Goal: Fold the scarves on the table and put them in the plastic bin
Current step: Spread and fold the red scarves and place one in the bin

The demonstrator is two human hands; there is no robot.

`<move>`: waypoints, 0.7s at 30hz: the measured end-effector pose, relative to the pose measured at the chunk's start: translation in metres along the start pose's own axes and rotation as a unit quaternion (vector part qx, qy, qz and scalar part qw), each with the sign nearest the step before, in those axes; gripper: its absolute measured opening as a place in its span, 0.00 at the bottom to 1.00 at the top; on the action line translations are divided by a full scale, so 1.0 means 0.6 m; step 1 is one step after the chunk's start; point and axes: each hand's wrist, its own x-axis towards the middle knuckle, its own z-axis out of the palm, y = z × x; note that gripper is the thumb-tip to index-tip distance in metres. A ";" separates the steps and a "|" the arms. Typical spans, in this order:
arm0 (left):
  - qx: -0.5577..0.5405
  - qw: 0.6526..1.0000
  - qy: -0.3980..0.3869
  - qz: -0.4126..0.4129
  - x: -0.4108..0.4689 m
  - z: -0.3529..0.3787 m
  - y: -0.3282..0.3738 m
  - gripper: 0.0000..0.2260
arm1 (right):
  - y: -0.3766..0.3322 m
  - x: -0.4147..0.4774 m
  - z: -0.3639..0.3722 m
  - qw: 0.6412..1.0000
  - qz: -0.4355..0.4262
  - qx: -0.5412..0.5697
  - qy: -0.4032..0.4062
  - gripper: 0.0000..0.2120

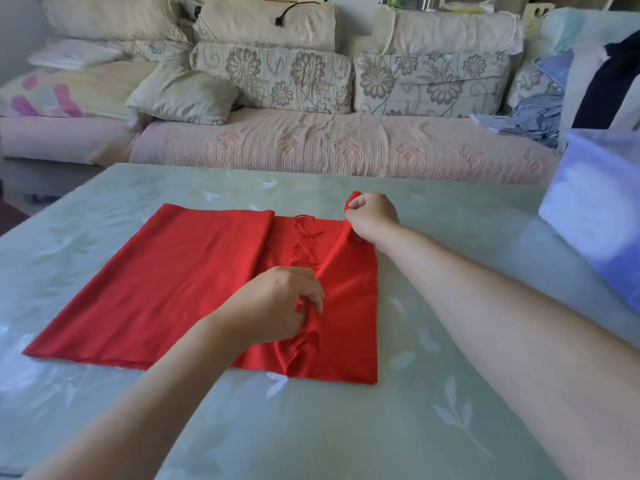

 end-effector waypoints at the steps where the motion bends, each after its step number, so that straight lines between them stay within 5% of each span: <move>1: -0.007 1.000 0.005 -0.013 -0.014 -0.015 -0.013 0.17 | -0.017 0.001 0.020 1.000 -0.005 -0.003 -0.008 0.06; 5: -0.010 0.997 0.016 -0.074 -0.070 -0.054 -0.068 0.18 | -0.072 0.005 0.097 0.999 -0.023 -0.029 -0.027 0.07; 13: -0.032 0.985 -0.087 -0.145 -0.114 -0.067 -0.108 0.17 | -0.103 0.002 0.212 0.991 -0.068 -0.087 -0.075 0.14; 17: -0.011 0.978 -0.146 -0.148 -0.114 -0.070 -0.114 0.25 | -0.101 -0.002 0.230 0.989 -0.076 -0.087 -0.095 0.18; 21: -0.007 0.991 0.007 -0.131 -0.098 -0.070 -0.114 0.21 | -0.080 0.001 0.220 0.961 -0.179 -0.205 -0.058 0.21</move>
